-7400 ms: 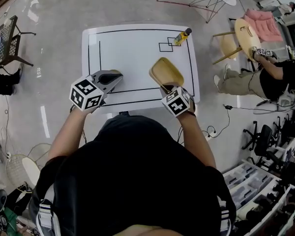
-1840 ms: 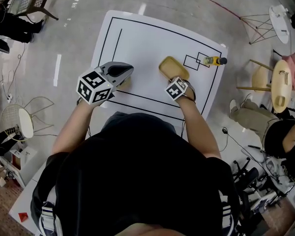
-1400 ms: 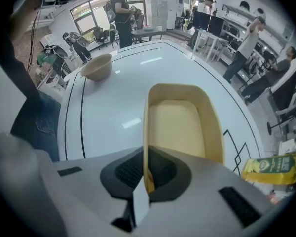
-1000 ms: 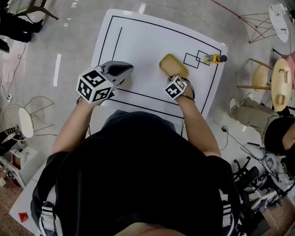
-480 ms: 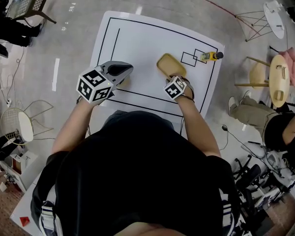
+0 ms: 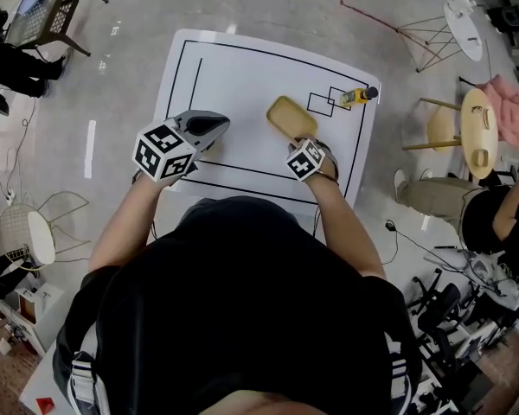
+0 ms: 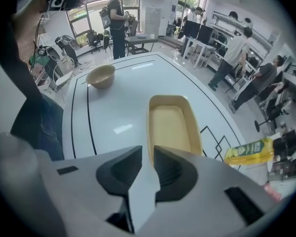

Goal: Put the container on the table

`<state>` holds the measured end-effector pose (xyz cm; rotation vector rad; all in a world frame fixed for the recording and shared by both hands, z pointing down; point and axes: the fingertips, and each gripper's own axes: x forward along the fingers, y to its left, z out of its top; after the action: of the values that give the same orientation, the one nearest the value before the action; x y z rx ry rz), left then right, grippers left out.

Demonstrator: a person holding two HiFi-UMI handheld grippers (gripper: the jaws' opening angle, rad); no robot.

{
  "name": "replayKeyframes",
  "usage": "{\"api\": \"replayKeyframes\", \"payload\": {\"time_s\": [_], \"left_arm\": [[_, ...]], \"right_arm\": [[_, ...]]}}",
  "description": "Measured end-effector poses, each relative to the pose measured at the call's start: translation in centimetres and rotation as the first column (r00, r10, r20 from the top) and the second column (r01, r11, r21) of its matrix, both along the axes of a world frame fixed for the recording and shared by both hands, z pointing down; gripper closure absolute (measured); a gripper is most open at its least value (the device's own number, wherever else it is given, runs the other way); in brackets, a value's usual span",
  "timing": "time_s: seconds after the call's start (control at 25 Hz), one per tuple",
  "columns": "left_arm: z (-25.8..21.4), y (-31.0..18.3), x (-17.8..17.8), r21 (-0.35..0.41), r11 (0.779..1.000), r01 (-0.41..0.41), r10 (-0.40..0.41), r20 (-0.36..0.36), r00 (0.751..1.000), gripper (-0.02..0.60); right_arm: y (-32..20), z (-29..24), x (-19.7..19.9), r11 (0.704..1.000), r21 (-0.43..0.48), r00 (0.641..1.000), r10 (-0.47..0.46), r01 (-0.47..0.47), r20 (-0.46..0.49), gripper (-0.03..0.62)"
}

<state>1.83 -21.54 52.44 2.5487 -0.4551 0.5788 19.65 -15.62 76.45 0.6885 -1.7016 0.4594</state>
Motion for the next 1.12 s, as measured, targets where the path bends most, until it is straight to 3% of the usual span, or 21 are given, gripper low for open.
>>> {"api": "replayKeyframes", "payload": {"time_s": [0.48,0.8,1.12], "left_arm": [[-1.6,2.2,0.6,0.039,0.999,-0.036,0.037,-0.027,0.999,0.574],[-2.5,4.0,1.4,0.064,0.995,-0.078,0.080,-0.030,0.996,0.574],[-3.3,4.6,2.2,0.086,0.990,-0.108,0.112,-0.040,0.993,0.574]], "right_arm": [[1.7,-4.2,0.6,0.995,0.080,0.998,0.061,-0.061,0.009,0.519],[1.1,-8.7,0.4,0.973,0.196,0.992,0.111,-0.122,0.067,0.545],[2.2,-11.1,1.4,0.959,0.232,0.986,0.150,-0.162,0.069,0.554]]}}
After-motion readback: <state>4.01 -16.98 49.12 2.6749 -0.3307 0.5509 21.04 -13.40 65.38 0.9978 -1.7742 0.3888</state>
